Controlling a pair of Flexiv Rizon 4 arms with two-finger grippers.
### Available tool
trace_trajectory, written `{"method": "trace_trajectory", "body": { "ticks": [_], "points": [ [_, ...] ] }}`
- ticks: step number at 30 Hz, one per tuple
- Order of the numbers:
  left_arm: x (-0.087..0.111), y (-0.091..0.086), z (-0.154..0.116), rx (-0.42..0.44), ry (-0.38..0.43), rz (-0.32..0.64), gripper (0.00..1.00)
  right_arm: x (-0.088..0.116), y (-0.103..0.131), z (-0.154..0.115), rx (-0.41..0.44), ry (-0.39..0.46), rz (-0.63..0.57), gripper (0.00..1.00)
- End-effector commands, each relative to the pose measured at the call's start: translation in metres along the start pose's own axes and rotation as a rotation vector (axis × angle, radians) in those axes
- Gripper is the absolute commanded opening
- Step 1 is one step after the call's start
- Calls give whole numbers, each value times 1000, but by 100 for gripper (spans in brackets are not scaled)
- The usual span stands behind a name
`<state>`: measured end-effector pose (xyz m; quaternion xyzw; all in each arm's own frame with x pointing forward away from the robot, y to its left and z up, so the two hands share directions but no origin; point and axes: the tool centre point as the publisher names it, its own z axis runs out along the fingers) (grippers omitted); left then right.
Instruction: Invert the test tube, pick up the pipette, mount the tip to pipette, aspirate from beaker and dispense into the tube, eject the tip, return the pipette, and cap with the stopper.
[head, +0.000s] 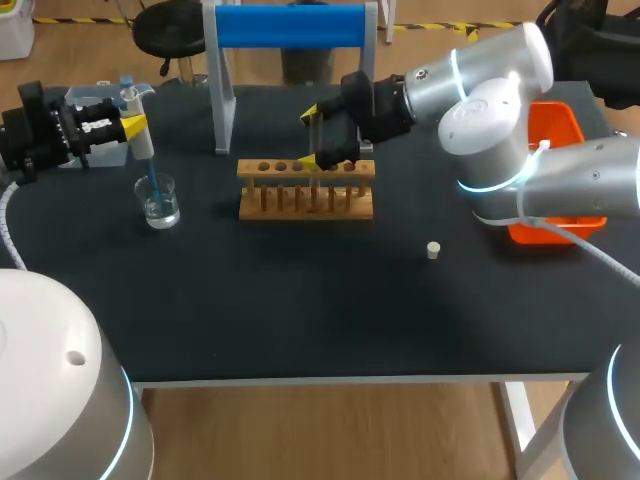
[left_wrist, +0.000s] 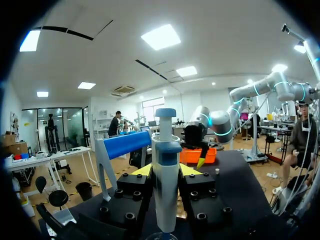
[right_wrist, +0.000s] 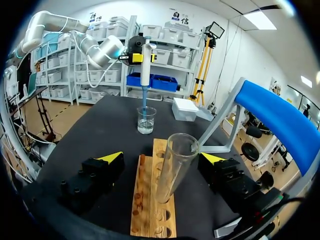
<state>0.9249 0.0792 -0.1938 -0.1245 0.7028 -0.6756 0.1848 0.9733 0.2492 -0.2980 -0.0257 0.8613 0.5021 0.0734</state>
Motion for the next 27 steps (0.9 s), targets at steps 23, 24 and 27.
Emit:
{"method": "trace_trajectory", "body": {
  "ticks": [23, 24, 27],
  "points": [
    [9, -47, 6, -52, -21, 19, 0, -1, 0, -1, 0, 3, 0, 100],
    [9, -50, 7, -65, -21, 18, 0, -1, 0, -1, 0, 3, 0, 100],
    [10, -61, 9, -76, -23, 20, 0, -1, 0, -1, 0, 3, 0, 100]
  ]
}}
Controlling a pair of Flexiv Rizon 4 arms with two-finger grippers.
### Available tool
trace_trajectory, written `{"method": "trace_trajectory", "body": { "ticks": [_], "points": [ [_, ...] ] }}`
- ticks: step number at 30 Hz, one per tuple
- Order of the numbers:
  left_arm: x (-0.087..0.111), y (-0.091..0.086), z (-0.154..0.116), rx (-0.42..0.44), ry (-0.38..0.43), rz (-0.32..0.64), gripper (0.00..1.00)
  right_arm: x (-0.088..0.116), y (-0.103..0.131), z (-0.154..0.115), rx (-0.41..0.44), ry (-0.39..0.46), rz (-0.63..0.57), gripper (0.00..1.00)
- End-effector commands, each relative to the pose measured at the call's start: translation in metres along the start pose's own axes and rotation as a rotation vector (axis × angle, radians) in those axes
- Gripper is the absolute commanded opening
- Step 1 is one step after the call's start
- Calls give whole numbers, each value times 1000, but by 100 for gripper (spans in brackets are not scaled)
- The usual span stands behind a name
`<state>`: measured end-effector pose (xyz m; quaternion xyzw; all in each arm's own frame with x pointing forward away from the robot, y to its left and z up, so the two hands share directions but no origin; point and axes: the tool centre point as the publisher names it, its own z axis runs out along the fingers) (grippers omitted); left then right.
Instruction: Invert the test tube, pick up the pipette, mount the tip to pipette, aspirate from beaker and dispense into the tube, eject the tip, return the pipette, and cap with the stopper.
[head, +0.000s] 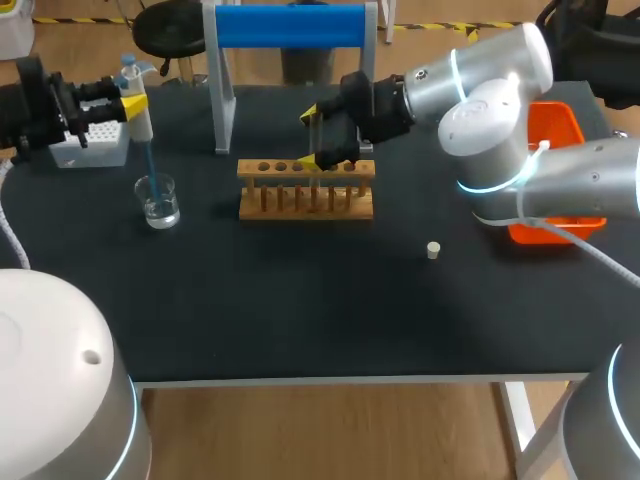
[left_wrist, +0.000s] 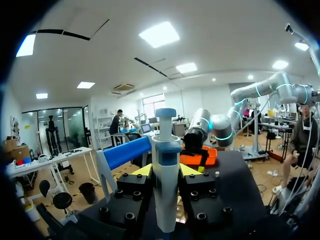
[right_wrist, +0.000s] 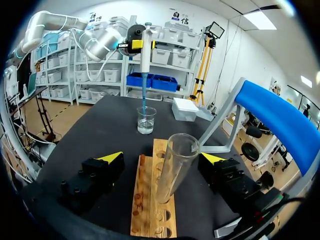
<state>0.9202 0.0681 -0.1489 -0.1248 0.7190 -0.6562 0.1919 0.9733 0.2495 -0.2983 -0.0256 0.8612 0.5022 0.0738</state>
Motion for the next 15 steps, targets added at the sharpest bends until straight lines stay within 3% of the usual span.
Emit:
{"method": "trace_trajectory", "body": {
  "ticks": [1, 7, 15],
  "points": [
    [5, -19, 1, -26, -16, -2, 0, -1, 0, -1, 0, 4, 0, 100],
    [8, -43, 7, -20, -20, -16, 0, -1, 0, -1, 0, 4, 0, 100],
    [18, -89, 28, 24, 23, 20, 0, -1, 0, -1, 0, 4, 0, 100]
  ]
}}
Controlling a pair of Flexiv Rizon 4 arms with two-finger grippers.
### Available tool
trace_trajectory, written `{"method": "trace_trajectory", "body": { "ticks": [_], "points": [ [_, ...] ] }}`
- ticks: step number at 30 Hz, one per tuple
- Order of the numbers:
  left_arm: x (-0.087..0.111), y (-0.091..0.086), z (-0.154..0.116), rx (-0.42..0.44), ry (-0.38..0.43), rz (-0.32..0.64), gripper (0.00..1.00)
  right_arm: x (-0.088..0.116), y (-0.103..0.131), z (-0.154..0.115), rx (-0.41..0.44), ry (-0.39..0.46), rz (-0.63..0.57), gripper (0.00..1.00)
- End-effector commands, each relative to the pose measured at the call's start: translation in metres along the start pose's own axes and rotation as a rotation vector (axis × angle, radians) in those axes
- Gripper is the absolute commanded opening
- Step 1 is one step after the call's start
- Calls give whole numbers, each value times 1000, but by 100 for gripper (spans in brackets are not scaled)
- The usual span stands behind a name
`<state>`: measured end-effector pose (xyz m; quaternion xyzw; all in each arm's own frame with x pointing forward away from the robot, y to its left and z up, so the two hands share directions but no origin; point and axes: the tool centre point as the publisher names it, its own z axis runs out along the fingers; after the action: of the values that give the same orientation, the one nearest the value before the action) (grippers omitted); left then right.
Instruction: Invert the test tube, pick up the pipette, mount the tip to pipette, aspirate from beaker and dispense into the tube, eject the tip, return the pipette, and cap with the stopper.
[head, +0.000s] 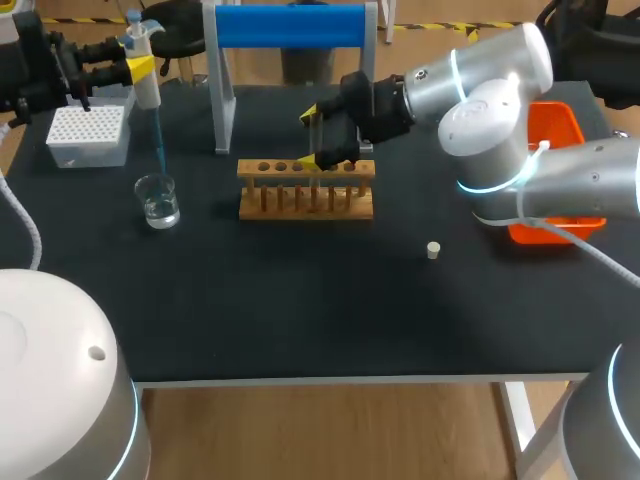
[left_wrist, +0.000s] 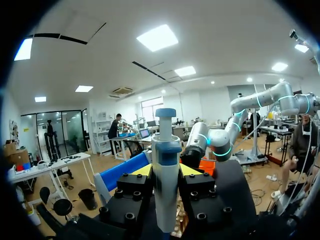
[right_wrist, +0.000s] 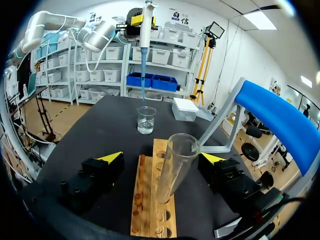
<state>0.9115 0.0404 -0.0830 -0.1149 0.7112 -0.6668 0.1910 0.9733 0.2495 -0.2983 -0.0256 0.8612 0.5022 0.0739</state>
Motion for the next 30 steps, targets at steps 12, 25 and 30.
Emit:
{"method": "trace_trajectory", "body": {
  "ticks": [12, 25, 30],
  "points": [
    [18, -77, 67, 59, 163, -8, 0, -1, 0, -1, 0, 4, 0, 100],
    [16, -113, 131, 93, 333, -37, 0, -1, 0, -1, 0, 4, 0, 100],
    [17, -119, 153, 106, 388, -53, 0, -1, 0, -1, 0, 4, 0, 100]
  ]
}}
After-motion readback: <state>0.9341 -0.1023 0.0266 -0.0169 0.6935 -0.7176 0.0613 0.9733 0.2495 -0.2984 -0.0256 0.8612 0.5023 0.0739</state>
